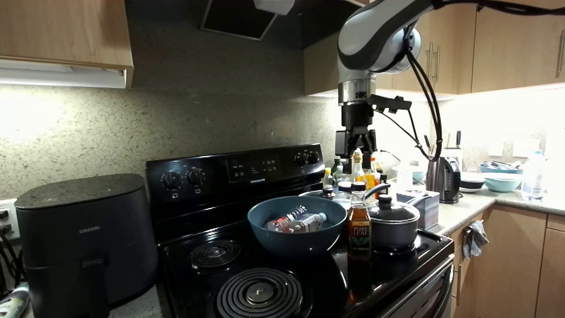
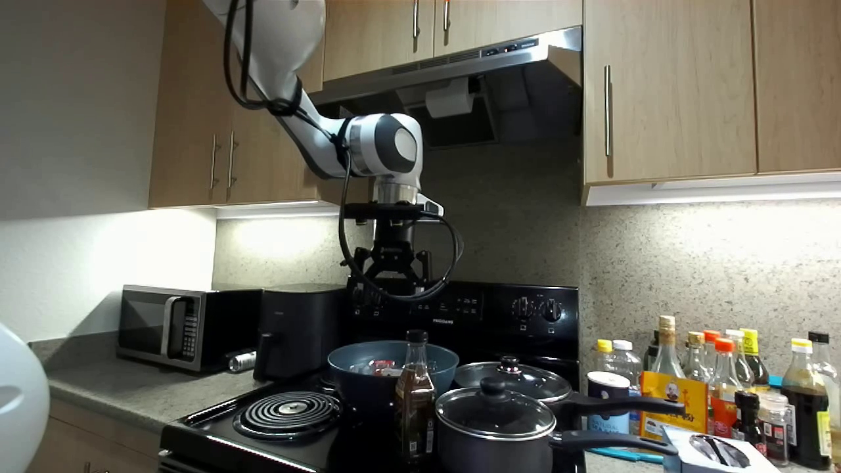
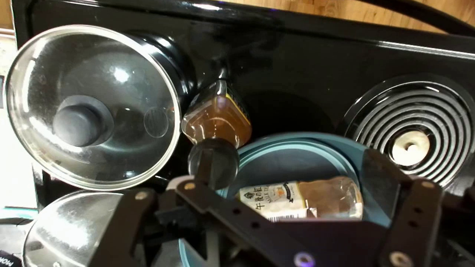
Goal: Put the plastic bottle inside the bowl
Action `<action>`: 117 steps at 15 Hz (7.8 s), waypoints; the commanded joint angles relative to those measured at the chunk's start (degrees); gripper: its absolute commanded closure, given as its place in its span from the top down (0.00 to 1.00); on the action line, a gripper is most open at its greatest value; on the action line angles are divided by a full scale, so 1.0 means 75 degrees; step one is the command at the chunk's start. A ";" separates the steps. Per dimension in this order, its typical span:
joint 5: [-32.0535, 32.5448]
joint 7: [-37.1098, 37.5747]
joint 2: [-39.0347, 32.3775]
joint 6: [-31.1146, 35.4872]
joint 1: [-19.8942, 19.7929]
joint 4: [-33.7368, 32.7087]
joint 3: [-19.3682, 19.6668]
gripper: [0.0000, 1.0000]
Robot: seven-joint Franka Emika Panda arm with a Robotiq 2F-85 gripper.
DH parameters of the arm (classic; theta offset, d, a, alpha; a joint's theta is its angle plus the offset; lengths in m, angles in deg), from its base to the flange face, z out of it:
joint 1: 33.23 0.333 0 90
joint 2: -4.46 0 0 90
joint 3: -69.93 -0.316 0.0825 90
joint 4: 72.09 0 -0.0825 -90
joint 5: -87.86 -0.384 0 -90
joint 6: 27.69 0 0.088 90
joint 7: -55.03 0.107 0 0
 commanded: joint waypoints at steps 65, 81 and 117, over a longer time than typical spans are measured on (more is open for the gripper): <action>0.1864 0.2395 -0.1724 0.4847 0.0379 -0.1303 -0.0717 0.19; 0.2342 0.1725 -0.0672 0.1417 0.0623 -0.0582 -0.0766 0.19; 0.5312 0.2105 -0.1962 0.4469 0.0963 -0.1149 -0.0895 0.19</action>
